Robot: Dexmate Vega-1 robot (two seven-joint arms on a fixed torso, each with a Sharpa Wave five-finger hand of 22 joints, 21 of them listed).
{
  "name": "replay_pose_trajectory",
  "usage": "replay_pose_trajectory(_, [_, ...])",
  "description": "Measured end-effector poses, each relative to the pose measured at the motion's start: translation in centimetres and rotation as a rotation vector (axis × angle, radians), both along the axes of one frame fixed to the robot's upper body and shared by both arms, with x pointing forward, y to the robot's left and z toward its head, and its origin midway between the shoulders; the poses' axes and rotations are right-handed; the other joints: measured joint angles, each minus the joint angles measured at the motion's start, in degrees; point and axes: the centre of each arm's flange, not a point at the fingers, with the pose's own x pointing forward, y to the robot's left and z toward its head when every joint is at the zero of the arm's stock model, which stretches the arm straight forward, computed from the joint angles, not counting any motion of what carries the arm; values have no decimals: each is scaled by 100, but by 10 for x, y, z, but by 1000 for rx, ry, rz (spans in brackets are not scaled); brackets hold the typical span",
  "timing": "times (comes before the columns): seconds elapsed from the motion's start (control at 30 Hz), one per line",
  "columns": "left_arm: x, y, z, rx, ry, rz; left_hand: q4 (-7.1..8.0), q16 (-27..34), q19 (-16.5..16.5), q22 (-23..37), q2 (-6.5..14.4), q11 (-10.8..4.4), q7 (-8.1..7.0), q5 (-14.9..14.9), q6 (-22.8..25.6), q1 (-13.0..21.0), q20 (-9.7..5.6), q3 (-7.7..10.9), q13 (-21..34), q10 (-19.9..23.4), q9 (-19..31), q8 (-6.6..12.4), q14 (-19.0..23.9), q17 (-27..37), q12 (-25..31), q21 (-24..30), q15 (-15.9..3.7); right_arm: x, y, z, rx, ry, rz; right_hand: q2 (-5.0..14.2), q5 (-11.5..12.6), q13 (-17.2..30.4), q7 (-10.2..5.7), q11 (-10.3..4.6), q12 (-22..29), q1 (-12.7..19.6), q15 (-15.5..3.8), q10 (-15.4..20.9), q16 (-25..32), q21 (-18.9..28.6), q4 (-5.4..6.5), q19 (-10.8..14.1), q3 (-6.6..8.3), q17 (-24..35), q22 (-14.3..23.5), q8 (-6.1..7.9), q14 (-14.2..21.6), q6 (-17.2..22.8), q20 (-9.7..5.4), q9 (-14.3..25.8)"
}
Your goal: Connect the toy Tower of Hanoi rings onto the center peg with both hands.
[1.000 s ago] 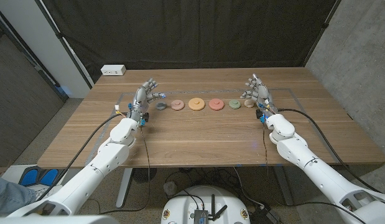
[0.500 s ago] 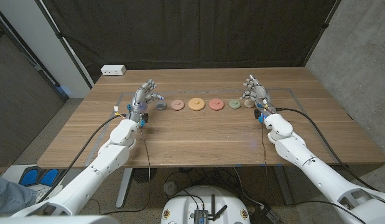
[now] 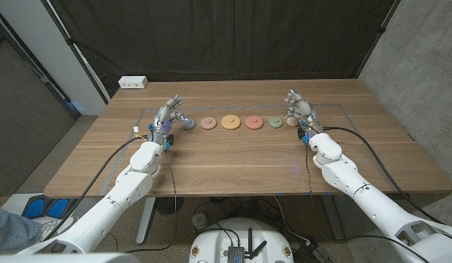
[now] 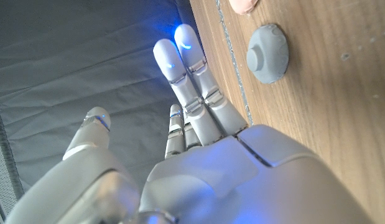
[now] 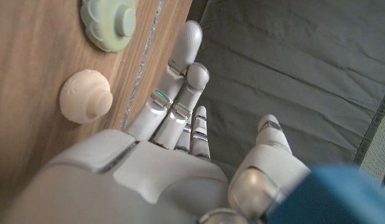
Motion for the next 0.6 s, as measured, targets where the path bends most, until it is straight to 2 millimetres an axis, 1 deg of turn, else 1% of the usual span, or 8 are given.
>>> replay_pose_trajectory(0.1, [-1,-1,-2,-2,4,5,7,0,0,-13,-23,-121,0,0,0,23,0,8,0,-33,0,0,0,0,-8,0,0,0,-1,-2,4,0,-15,-1,0,7,100,0,-38,-1,0,0,67,32,2,0,12,131,41,26,0,100,0,0])
replay_pose_trajectory(0.13, [-2,-1,-2,-2,4,6,17,0,0,-13,-23,-154,21,0,22,23,0,18,0,-44,0,0,0,0,-8,0,0,-1,-1,-2,5,1,-20,-2,0,21,127,0,-42,-2,0,0,87,40,12,0,23,157,51,26,0,126,0,0])
replay_pose_trajectory(0.2, [-2,-1,-3,-2,5,8,25,0,0,-4,-50,-164,30,8,31,50,0,26,0,-55,0,0,0,0,-8,0,0,-1,-2,-3,7,1,-25,-2,0,24,169,-17,-63,-2,0,-18,111,59,10,-1,52,197,70,26,0,169,0,0])
replay_pose_trajectory(0.33, [-2,-1,-3,0,7,15,23,26,-3,15,-86,-193,30,34,31,98,2,27,28,-84,-1,0,0,0,-29,0,0,-2,-1,-4,8,1,-24,-8,22,24,169,-63,-86,5,-1,-64,173,61,-30,-15,91,253,96,26,-2,168,15,-1])
replay_pose_trajectory(0.43, [-4,-1,-4,11,5,21,-57,66,-92,30,-102,-259,20,84,16,372,35,107,28,-130,-1,-29,-1,0,-29,0,0,-2,-3,-4,8,-3,-47,-105,43,24,168,-73,-130,103,-1,-74,196,83,-73,-25,134,259,123,26,-49,168,21,-1])
replay_pose_trajectory(0.5, [-4,-1,-3,19,5,26,-95,99,-155,43,-125,-304,8,131,-53,567,61,146,27,-174,-1,-49,-4,-9,-51,0,4,-3,-3,-4,6,-3,-52,-137,67,32,168,-95,-130,137,54,-97,237,83,-127,-38,188,257,134,1,-120,168,9,-1])
replay_pose_trajectory(0.53, [-4,-1,-3,22,6,29,-103,110,-168,49,-142,-306,8,150,-54,629,74,153,27,-177,-1,-49,-18,-14,-51,0,13,-3,-3,-4,5,-5,-51,-175,84,45,168,-104,-130,227,74,-105,240,95,-132,-75,227,252,147,1,-140,168,15,-1])
replay_pose_trajectory(0.6, [-5,-1,-3,35,5,35,-110,110,-171,42,-158,-328,-28,171,-114,772,77,194,27,-200,-1,-70,-55,-17,-51,0,-10,-4,-4,-3,0,-5,-61,-182,110,50,167,-129,-173,440,91,-80,317,105,-160,-98,284,256,150,-20,-157,169,11,-1])
